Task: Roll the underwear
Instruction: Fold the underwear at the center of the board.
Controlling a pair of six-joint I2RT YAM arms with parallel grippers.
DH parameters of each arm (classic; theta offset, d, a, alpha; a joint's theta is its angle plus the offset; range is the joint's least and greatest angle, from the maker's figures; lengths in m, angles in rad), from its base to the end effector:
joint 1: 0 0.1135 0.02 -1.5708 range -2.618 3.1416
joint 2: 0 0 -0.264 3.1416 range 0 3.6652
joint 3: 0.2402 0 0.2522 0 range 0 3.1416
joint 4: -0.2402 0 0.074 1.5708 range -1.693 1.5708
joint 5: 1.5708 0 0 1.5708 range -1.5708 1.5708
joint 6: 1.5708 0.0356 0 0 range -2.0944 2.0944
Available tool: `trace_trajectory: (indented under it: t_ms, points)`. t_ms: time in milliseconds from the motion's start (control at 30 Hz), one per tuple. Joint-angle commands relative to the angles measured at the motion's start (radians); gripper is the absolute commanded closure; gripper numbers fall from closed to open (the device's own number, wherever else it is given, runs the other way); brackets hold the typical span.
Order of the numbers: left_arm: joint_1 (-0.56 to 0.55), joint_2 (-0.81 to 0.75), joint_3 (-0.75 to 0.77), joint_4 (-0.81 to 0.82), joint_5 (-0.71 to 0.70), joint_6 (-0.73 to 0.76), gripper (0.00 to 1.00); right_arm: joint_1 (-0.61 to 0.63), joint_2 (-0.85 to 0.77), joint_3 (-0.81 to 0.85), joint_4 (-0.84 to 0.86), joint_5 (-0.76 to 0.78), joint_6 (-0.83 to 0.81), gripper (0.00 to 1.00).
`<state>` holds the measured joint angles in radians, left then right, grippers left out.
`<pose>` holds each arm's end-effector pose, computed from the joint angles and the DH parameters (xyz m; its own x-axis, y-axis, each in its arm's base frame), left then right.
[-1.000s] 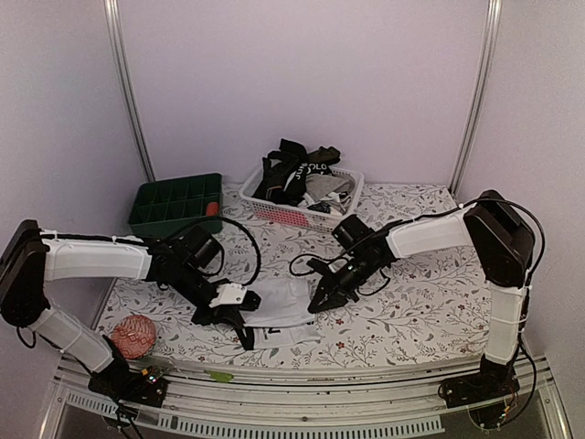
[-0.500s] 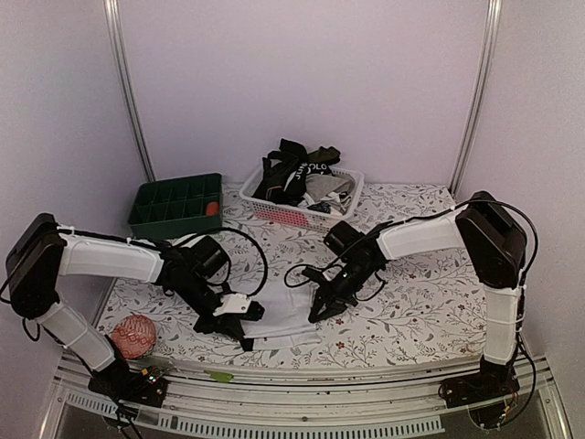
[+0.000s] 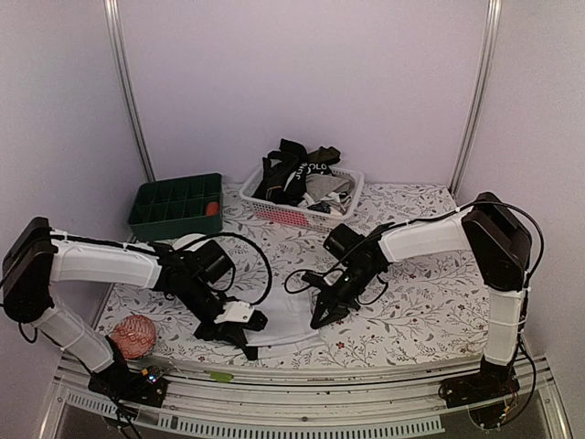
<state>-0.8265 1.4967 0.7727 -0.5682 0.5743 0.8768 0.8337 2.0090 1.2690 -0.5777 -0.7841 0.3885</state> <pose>0.1567 -0.1987 0.1596 0.1359 0.8051 -0.5774 0.9604 -0.2501 -0.1227 0.2356 0.2969 0.1356 -0.8458 -0.5327 0.0272 -0.3487 0.5908 0.7276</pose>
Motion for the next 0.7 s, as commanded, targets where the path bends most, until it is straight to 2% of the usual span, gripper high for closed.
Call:
trace_trajectory:
  t_ms: [0,100,267,433,567,667]
  points:
    - [-0.028,-0.013,-0.009,-0.023,0.018,-0.030,1.00,0.009,-0.036,-0.010,-0.009,-0.003,-0.021,1.00]
    - [-0.031,0.007,-0.030,0.039,-0.015,-0.090,1.00,0.010,-0.012,-0.010,0.014,0.002,-0.018,1.00]
    - [0.006,0.130,-0.009,0.117,-0.061,-0.175,1.00,0.001,0.049,-0.051,0.109,0.008,0.030,1.00]
    - [0.076,0.228,0.038,0.175,-0.122,-0.157,1.00,-0.027,0.071,-0.096,0.160,0.032,0.072,1.00]
    - [0.177,0.291,0.148,0.128,-0.119,-0.125,1.00,-0.077,0.089,-0.017,0.125,0.051,0.062,1.00]
    - [0.203,0.260,0.206,0.049,-0.077,-0.058,1.00,-0.097,0.064,0.046,0.068,0.067,0.034,1.00]
